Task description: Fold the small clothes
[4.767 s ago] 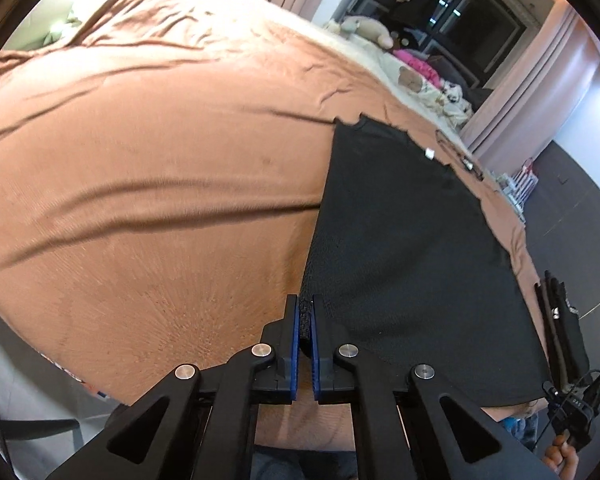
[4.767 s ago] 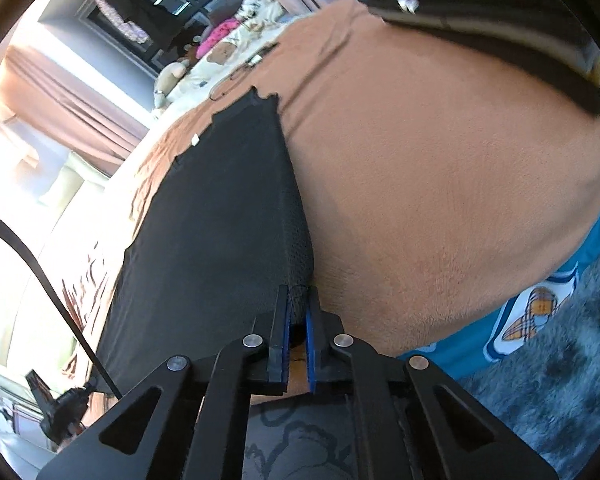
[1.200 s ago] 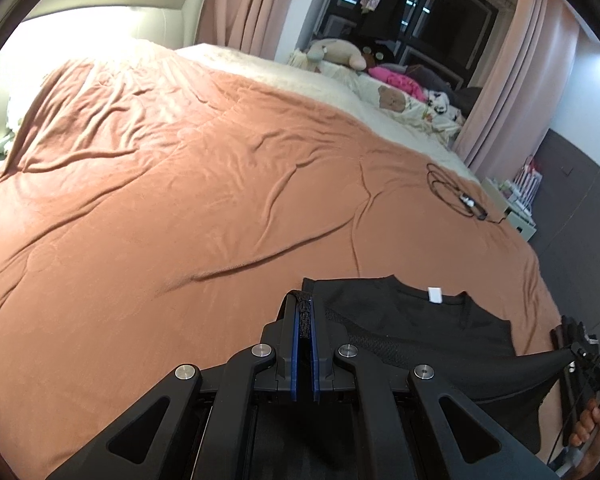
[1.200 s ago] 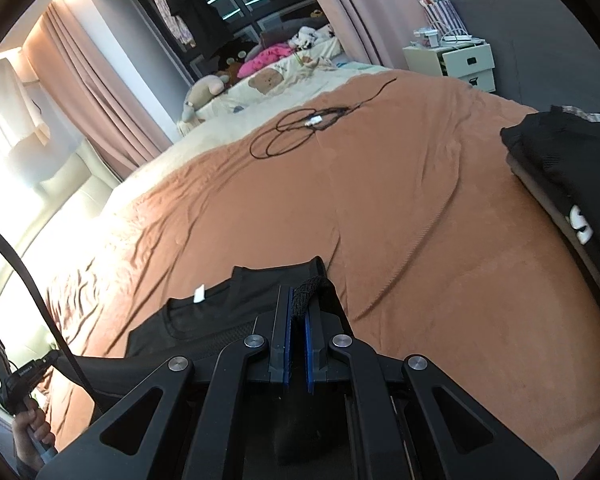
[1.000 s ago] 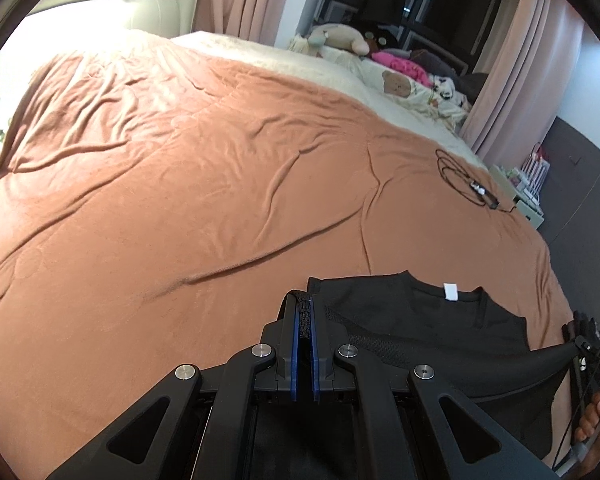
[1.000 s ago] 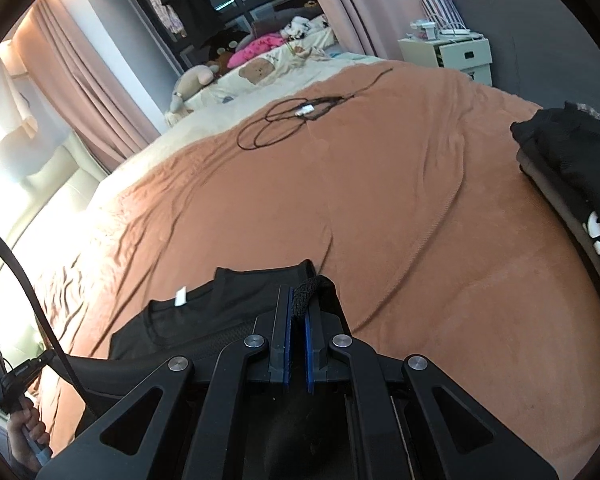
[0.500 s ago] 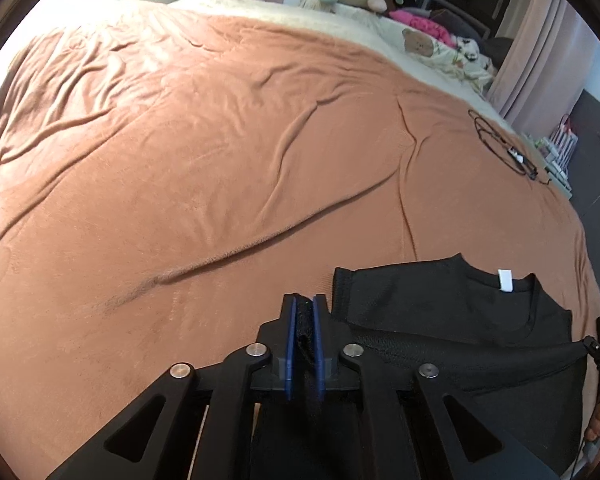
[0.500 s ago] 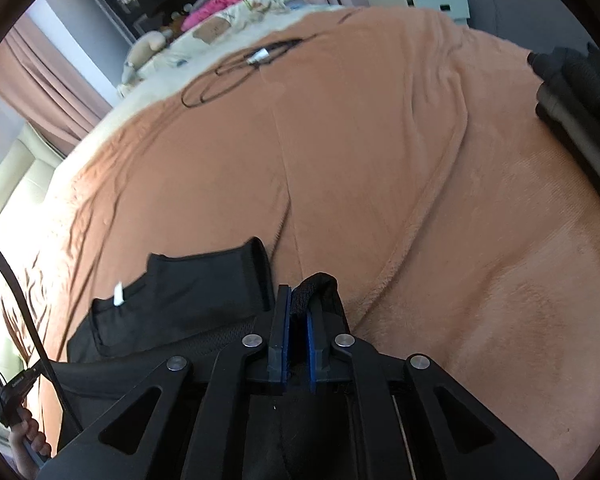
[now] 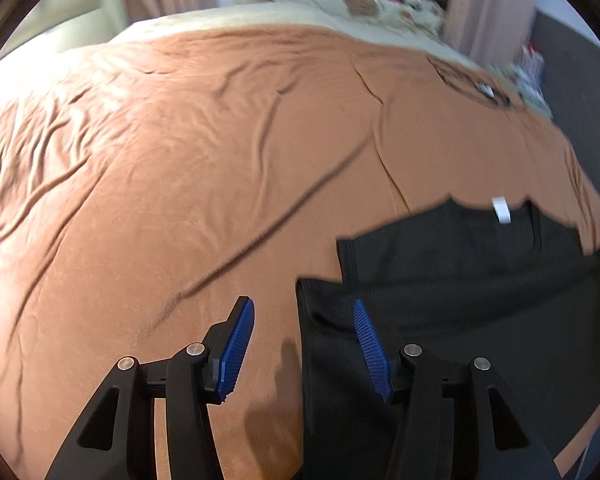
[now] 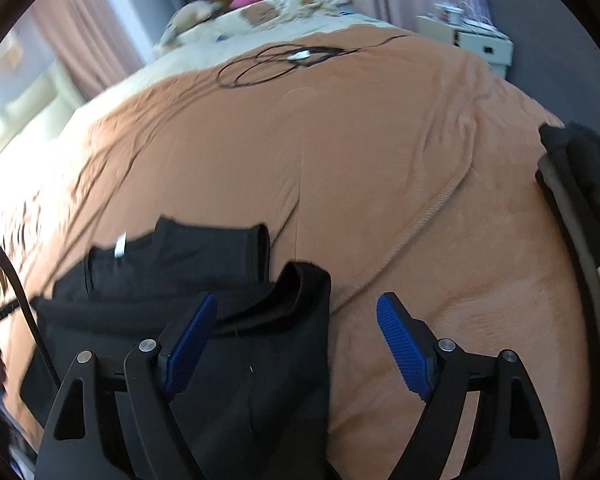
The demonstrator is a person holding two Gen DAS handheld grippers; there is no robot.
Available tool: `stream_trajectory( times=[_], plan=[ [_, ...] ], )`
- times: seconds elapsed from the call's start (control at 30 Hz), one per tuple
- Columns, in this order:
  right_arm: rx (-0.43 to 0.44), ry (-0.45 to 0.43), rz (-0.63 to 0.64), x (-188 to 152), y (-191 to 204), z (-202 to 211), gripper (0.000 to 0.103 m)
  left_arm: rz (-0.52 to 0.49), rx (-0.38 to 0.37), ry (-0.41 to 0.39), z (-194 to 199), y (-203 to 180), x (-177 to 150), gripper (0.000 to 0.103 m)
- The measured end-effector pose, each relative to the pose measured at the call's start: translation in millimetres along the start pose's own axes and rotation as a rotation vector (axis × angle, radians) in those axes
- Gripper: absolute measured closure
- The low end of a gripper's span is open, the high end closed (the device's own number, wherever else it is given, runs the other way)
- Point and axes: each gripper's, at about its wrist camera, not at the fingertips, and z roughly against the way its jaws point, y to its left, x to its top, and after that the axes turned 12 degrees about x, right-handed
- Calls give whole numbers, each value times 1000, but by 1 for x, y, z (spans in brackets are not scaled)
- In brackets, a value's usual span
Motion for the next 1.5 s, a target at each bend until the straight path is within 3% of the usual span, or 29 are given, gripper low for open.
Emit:
stream_trajectory(
  times=[0.17, 0.4, 0.73, 0.87, 1.0, 1.1, 1.37, 1.47, 1.5],
  plan=[
    [-32, 73, 67, -5, 4, -7, 22, -84, -13, 48, -10, -15, -13, 49],
    [-99, 150, 195, -9, 17, -34, 22, -192, 40, 94, -31, -34, -18, 49],
    [-133, 131, 165, 5, 0, -65, 23, -133, 52, 83, -52, -29, 12, 49],
    [-103, 111, 105, 17, -12, -75, 40, -94, 42, 77, -61, -25, 23, 49],
    [-85, 85, 66, 26, -22, -80, 56, -31, 2, 91, -71, -15, 27, 65],
    [-76, 68, 33, 30, -29, -84, 60, 23, -9, 98, -75, -5, 28, 72],
    [25, 71, 12, 22, -38, -83, 63, 83, -68, 96, -74, 3, 24, 74],
    [28, 79, 13, 24, -36, -86, 67, 85, -66, 87, -77, 1, 25, 81],
    [23, 80, 26, 24, -35, -88, 74, 81, -71, 82, -76, -2, 25, 89]
  ],
)
